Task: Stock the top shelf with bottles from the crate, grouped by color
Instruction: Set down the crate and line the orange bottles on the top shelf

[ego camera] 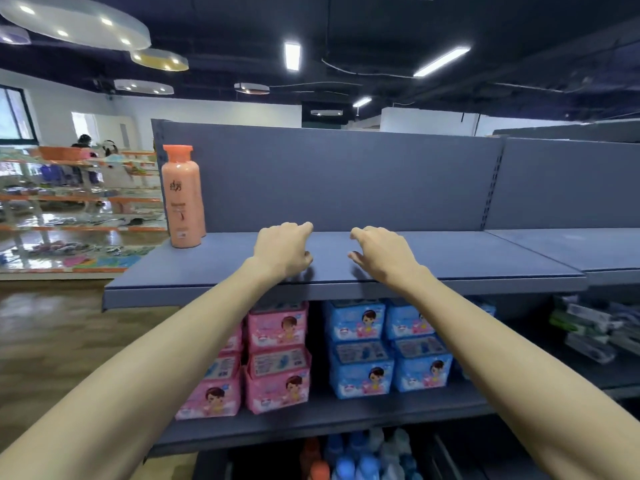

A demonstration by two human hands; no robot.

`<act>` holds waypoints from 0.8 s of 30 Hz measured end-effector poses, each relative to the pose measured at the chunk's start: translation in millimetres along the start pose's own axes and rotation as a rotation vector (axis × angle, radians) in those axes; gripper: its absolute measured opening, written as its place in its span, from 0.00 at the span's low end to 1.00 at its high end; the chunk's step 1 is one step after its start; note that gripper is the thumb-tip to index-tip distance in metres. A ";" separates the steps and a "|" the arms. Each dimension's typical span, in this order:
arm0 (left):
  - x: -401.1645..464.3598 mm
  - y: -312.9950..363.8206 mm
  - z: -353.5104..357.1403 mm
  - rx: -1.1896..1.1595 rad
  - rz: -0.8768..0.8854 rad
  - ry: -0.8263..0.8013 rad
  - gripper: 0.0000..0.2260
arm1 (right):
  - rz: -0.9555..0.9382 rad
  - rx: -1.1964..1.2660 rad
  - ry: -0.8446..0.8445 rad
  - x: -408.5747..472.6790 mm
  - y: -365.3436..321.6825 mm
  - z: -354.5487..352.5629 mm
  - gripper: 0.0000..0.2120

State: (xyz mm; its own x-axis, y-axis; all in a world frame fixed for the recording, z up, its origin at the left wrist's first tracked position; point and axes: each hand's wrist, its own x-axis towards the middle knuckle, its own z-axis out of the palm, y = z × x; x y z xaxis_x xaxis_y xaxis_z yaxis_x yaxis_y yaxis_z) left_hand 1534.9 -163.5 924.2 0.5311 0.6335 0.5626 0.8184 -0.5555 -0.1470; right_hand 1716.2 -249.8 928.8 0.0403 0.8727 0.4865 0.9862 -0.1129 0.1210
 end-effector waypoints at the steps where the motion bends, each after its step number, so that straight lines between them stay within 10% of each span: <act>1: -1.0 3.0 0.2 0.004 0.000 0.004 0.15 | -0.001 0.010 -0.004 -1.8 2.0 -0.5 0.16; 10: -11.4 15.2 -11.6 -0.015 0.031 0.044 0.13 | -0.002 0.015 0.014 -13.6 8.1 -10.4 0.15; 16: -100.5 16.9 -9.1 -0.050 0.241 0.368 0.07 | -0.106 0.057 0.104 -91.7 -3.6 2.1 0.11; 24: -183.4 47.9 59.9 -0.080 0.313 0.121 0.09 | -0.108 0.117 0.012 -168.2 -29.0 77.8 0.08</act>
State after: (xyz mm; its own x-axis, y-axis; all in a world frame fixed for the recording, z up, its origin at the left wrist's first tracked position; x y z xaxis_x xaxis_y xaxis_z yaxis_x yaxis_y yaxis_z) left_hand 1489.9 -274.0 765.3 0.7195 0.3599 0.5940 0.5977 -0.7564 -0.2657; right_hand 1693.3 -356.4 776.2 -0.0684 0.8709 0.4866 0.9967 0.0379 0.0723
